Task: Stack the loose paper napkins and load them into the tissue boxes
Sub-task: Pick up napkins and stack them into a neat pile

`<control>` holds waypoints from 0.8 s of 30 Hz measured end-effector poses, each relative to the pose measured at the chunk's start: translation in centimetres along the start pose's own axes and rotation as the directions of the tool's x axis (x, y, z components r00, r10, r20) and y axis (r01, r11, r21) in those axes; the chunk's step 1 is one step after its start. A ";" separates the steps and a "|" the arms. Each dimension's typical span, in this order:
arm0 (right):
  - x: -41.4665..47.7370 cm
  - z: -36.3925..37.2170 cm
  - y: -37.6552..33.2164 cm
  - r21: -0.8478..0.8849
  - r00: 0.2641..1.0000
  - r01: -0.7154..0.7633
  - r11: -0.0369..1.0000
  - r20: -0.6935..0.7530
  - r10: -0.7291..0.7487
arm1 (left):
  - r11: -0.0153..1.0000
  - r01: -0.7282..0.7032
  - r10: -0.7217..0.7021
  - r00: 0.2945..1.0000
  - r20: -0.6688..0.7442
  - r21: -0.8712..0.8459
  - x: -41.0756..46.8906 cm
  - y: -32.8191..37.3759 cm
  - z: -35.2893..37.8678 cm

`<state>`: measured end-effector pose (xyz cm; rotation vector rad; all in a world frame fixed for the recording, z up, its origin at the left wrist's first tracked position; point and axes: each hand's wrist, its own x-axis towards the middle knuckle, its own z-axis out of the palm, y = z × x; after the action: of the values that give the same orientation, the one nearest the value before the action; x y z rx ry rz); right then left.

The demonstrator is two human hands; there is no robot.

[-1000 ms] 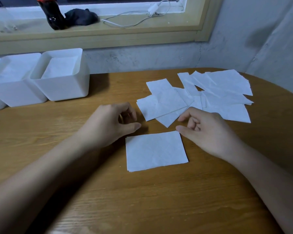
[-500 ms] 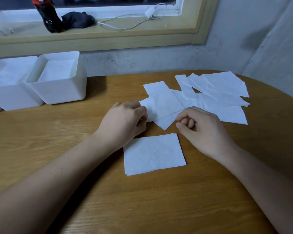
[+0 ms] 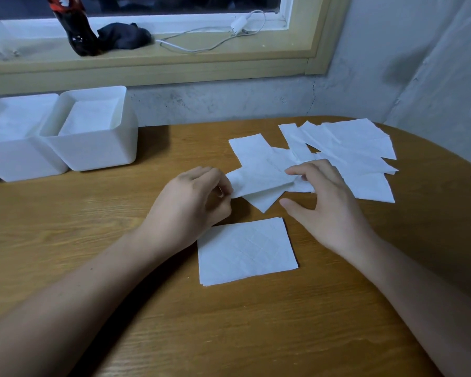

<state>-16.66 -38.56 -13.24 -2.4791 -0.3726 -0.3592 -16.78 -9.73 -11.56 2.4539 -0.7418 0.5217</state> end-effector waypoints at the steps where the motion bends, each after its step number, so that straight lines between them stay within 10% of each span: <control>1: 0.1 0.0 0.1 -0.001 1.000 -0.004 1.000 -0.007 0.004 | 1.000 0.001 -0.001 1.000 -0.007 -0.027 -0.1 0.3 0.0; 17: 0.7 -0.3 -0.3 0.066 0.974 0.106 0.992 -0.208 -0.090 | 0.938 0.091 -0.130 0.987 -0.096 -0.333 -0.3 1.7 -0.5; 24: 0.5 -0.4 -0.9 0.033 0.969 0.131 0.991 -0.216 -0.121 | 0.976 0.130 -0.144 0.987 -0.068 -0.177 -0.1 1.4 -0.2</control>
<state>-16.56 -38.05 -12.29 -2.3477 -0.4440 -0.6556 -17.69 -10.57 -10.95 2.2893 -0.5555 0.4792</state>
